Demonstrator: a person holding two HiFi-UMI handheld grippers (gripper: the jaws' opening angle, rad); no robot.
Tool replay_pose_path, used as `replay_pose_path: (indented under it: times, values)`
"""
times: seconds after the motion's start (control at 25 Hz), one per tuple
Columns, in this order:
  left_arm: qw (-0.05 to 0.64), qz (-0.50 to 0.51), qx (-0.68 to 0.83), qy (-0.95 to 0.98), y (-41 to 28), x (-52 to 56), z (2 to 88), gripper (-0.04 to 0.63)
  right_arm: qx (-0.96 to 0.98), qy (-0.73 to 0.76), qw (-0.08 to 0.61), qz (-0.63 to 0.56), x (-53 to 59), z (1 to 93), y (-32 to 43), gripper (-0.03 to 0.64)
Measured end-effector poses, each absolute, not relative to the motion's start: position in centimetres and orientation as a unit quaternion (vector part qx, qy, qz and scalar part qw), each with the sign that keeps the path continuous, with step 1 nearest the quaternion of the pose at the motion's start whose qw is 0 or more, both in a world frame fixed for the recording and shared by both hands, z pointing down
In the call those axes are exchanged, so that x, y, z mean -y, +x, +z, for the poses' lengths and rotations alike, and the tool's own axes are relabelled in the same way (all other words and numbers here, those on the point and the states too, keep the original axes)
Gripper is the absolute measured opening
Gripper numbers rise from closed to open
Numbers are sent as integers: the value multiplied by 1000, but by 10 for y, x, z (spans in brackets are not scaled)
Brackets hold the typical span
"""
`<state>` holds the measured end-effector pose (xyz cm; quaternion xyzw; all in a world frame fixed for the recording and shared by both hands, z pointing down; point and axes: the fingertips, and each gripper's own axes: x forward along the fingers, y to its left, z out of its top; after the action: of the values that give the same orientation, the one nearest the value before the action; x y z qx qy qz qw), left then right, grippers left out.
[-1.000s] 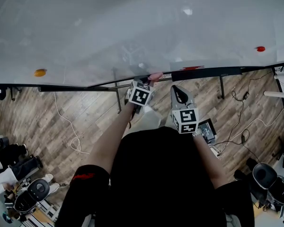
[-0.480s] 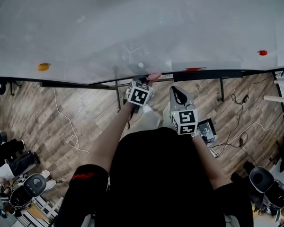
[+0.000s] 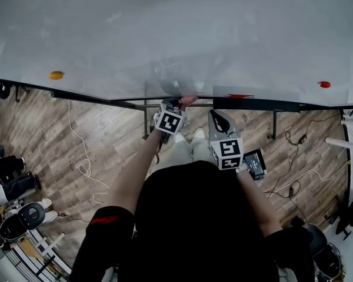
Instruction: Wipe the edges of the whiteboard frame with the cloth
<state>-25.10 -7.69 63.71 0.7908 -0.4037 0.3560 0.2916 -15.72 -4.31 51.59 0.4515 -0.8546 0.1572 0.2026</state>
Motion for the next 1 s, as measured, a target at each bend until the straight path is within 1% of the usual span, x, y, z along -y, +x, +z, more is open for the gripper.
replay_pose_path:
  times: [0.52, 1.0]
  values:
    - [294, 358, 433, 773, -263, 76, 639, 44, 880, 399, 220, 133, 59, 515, -166, 2]
    - [297, 352, 403, 791, -282, 75, 640, 44, 869, 417, 229, 135, 53, 519, -209, 2]
